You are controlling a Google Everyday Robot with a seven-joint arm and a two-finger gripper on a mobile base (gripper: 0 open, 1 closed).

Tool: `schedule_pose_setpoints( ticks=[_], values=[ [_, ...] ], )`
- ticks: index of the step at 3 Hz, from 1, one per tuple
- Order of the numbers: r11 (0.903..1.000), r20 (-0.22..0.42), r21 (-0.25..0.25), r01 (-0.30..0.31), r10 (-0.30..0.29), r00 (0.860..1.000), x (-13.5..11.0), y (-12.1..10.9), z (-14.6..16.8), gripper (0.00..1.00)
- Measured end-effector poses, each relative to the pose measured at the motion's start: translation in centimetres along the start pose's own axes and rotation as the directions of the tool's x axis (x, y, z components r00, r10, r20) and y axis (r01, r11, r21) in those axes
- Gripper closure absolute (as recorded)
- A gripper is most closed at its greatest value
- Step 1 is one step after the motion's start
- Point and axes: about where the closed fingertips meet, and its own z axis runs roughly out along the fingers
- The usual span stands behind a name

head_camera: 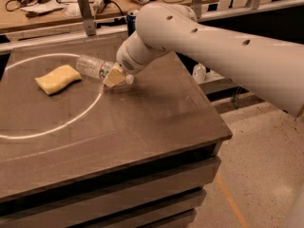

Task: Move water bottle near sponge

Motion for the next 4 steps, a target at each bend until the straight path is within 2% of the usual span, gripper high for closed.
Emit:
schedule_pose_setpoints(
  ticks=[1, 2, 3, 4],
  values=[
    [0.9999, -0.002, -0.002, 0.012, -0.012, 1.000, -0.3, 0.0, 0.1, 0.00],
    [0.9999, -0.003, -0.001, 0.014, -0.014, 1.000, -0.3, 0.0, 0.1, 0.00],
    [0.9996, 0.024, -0.013, 0.024, -0.023, 0.999, -0.1, 0.0, -0.4, 0.00],
    [0.9977, 0.104, -0.045, 0.051, -0.046, 0.993, 0.7, -0.5, -2.7, 0.00]
  ],
)
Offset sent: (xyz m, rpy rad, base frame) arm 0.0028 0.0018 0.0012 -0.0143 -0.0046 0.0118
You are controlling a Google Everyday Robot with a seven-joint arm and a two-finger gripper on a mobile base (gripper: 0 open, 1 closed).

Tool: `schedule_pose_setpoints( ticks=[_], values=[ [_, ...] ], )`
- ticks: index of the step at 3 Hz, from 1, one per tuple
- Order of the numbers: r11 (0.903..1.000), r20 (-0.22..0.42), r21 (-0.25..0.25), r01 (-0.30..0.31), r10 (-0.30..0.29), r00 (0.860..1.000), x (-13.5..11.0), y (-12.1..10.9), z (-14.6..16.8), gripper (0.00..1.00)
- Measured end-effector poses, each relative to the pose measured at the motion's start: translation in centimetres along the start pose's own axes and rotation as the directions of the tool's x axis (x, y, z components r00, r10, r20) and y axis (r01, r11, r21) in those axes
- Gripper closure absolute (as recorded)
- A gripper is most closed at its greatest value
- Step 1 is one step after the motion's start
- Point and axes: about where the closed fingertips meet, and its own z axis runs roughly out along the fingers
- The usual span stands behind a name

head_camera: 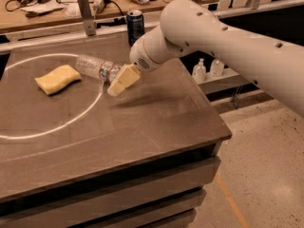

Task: Move water bottle near sponge

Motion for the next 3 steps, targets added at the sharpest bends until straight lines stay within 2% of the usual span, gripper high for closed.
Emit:
schedule_pose_setpoints(
  ticks=[1, 2, 3],
  values=[
    [0.9993, 0.075, 0.034, 0.017, -0.019, 0.997, 1.6, -1.7, -4.6, 0.00],
    [0.9969, 0.090, 0.073, -0.028, 0.022, 0.996, 3.0, -3.2, -7.0, 0.00],
    [0.9967, 0.090, 0.075, -0.032, 0.025, 0.996, 3.1, -3.3, -7.1, 0.00]
  ],
)
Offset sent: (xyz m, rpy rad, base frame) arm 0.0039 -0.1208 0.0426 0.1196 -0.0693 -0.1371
